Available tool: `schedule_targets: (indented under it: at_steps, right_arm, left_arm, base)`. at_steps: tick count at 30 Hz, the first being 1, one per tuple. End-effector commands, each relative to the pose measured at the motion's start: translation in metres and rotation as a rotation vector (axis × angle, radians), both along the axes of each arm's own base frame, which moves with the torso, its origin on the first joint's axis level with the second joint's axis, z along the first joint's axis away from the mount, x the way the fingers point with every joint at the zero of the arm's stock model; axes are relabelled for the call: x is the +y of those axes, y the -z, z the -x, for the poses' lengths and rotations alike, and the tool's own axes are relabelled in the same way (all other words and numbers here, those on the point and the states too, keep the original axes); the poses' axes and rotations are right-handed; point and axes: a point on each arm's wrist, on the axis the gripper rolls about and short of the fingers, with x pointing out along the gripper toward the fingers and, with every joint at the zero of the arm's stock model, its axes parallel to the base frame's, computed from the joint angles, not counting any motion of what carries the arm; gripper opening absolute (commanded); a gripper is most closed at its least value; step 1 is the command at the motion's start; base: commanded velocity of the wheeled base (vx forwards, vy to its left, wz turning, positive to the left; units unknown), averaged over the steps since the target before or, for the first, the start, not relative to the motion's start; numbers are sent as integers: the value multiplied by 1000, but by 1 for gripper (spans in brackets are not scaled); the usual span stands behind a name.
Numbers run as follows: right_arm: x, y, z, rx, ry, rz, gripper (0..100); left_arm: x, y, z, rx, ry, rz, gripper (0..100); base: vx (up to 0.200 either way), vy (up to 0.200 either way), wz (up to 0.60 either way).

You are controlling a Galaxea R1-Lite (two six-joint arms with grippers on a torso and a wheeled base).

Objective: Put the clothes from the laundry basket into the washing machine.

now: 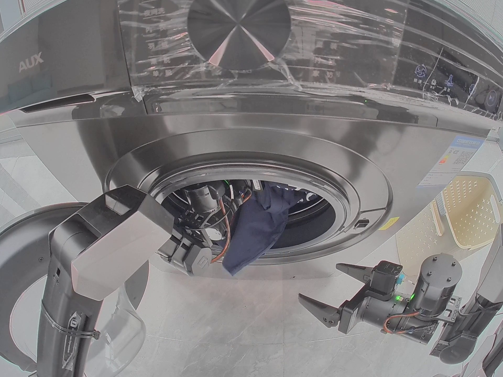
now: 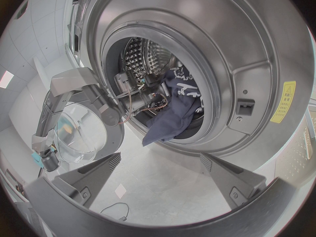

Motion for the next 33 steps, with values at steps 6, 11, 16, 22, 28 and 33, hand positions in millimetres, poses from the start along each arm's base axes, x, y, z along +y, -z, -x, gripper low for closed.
schedule_targets:
  at_steps: [6,11,16,22,28,33]
  right_arm:
    - [3,5,5,21,-21,17,100]
    - [3,7,4,26,-19,22,100]
    - [3,7,4,25,-21,20,100]
    - [3,7,4,25,-21,20,100]
    - [3,7,4,25,-22,20,100]
    - [3,8,4,30,-23,22,100]
  left_arm:
    - [2,-25,-22,-72,-61,59,0]
    - [1,-23,-22,-71,-65,61,0]
    - [-1,-15,-18,-41,-57,45,100]
    - [-1,2,2,82,-33,-20,100]
    - [8,28,17,256,-5,-135,100]
    - [9,38,19,302,11,-166,100]
  base:
    - [0,0,0]
    - [0,0,0]
    - [0,0,0]
    - [0,0,0]
    - [0,0,0]
    - [0,0,0]
